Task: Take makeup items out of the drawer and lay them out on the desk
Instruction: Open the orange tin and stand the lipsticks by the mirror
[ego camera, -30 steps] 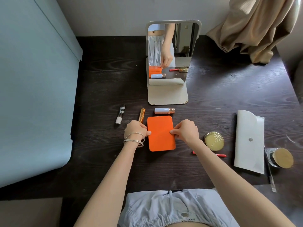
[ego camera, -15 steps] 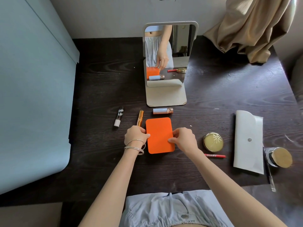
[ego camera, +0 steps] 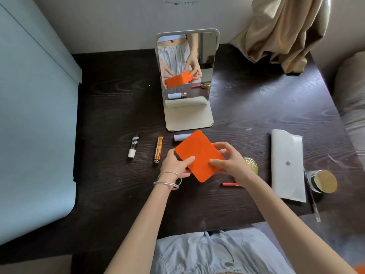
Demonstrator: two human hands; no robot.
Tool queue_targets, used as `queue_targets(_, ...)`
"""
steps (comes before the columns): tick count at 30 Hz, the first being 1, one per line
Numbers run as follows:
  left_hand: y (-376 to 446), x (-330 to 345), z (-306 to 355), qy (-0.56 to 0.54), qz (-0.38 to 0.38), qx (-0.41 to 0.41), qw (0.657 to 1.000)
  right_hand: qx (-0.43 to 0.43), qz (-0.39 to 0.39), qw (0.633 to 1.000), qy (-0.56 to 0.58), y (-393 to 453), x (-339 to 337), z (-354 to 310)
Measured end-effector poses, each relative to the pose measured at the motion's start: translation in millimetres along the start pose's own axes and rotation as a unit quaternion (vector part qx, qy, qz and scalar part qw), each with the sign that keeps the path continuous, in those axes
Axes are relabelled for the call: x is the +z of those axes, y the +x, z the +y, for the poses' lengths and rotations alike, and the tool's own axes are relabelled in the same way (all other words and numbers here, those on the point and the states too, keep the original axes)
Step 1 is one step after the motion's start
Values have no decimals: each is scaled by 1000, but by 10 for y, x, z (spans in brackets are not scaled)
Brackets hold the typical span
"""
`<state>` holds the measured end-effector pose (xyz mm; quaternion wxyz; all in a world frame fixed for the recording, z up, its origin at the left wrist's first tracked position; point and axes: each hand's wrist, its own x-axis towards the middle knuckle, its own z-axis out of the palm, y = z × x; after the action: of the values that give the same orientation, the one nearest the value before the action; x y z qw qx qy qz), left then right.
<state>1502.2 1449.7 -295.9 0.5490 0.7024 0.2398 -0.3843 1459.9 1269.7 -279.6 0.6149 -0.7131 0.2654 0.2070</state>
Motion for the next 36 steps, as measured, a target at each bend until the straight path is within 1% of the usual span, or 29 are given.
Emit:
queue_targets(2, -10, 62, 173, -53, -31, 0, 998, 4, -29, 999, 35, 22, -221, -114)
queue_targets(4, -16, 124, 367, -70, -60, 2, 996, 1, -68, 996, 63, 58, -449, -243)
queue_targets(5, -7, 163, 464, -67, -68, 3, 995, -6, -76, 995, 65, 90, -543, -299)
queue_targets(6, 7, 202, 557, -68, -70, 4, 995, -14, -67, 995, 67, 131, -620, -354)
queue_targets(8, 59, 292, 720, -112, -66, 6, 991, -25, -8, 995, 94, 228, -713, -454)
queue_targets(9, 83, 341, 796, -142, -62, 10, 988, -17, 22, 991, 131, 288, -745, -491)
queue_targets(10, 104, 391, 874, -165, -55, 15, 985, -2, 35, 984, 177, 340, -768, -523)
queue_targets(12, 158, 487, 1018, -195, -36, 28, 980, 39, 18, 972, 231, 424, -794, -565)
queue_targets(14, 226, 573, 1147, -215, -29, 29, 976, 67, -5, 969, 236, 503, -822, -569)
queue_targets(16, 334, 635, 1259, -210, -32, 24, 977, 77, 12, 961, 267, 607, -868, -593)
queue_targets(18, 438, 668, 1351, -175, -39, 18, 984, 73, 35, 954, 287, 729, -945, -634)
queue_targets(20, 532, 684, 1423, -126, -39, 20, 991, 62, 49, 961, 266, 866, -1035, -685)
queue_targets(22, 635, 673, 1465, -60, -9, 37, 997, 48, 70, 966, 243, 991, -1128, -729)
queue_targets(25, 801, 585, 1480, 78, 58, 68, 993, 49, 114, 955, 270, 1179, -1298, -795)
queue_targets(27, 887, 503, 1479, 201, 89, 74, 973, 52, 139, 944, 296, 1310, -1394, -842)
queue_targets(30, 954, 428, 1461, 407, 93, 62, 906, 53, 169, 930, 321, 1524, -1438, -923)
queue_targets(31, 979, 418, 1440, 447, 85, 55, 889, 55, 177, 925, 332, 1594, -1417, -957)
queue_targets(32, 1002, 422, 1412, 471, 73, 44, 878, 59, 185, 917, 349, 1656, -1386, -991)
queue_targets(34, 1051, 454, 1336, 495, 50, 27, 867, 67, 193, 899, 388, 1775, -1293, -1045)
queue_targets(36, 1077, 506, 1270, 524, 30, 11, 851, 66, 193, 893, 401, 1871, -1163, -1093)
